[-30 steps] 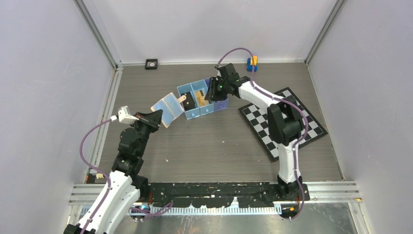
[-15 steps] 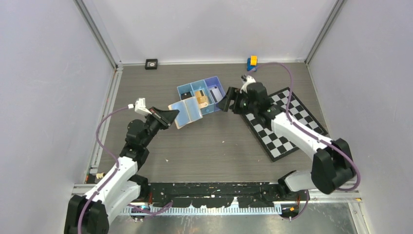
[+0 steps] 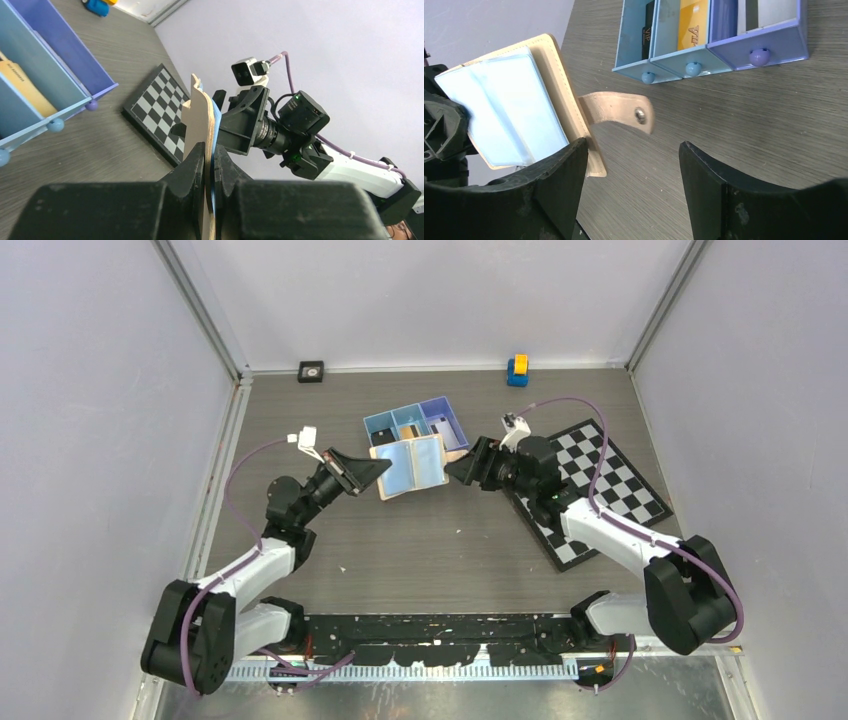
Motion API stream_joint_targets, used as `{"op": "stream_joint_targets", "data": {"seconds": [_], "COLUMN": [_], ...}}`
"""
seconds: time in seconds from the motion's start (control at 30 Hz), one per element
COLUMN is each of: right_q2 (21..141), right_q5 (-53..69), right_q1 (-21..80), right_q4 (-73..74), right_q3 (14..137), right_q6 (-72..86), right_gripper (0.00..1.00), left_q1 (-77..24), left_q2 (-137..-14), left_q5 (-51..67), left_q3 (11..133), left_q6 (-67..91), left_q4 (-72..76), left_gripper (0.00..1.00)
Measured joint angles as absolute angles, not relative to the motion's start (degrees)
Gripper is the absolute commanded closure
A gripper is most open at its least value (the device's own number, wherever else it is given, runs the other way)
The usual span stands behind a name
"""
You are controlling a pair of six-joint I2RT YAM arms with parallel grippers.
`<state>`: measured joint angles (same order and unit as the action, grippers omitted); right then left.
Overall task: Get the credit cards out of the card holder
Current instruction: Place the credit card in the storage box, then remove the credit card from the card holder.
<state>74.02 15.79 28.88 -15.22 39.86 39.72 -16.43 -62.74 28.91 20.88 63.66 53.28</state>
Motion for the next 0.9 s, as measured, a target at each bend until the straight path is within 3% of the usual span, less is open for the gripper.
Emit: {"op": "stream_joint_targets", "data": {"seconds": [0.47, 0.9], "right_q2": [75.0, 77.0], "right_q5": [17.0, 3.3], "right_q1": [32.6, 40.9], "right_q4": [-16.4, -2.4], "right_q3": [40.7, 48.6], "right_q6": [40.0, 32.0], "right_gripper": [0.35, 0.39], "left_q1": [-16.6, -22.6], "left_q2": [-64.2, -62.9], "left_q5": [32.3, 25.4], "left_q3": [21.9, 27.4], "left_q6": [65.5, 56.2], "left_q4": [57.1, 41.2], "left_gripper": [1.0, 1.0]}}
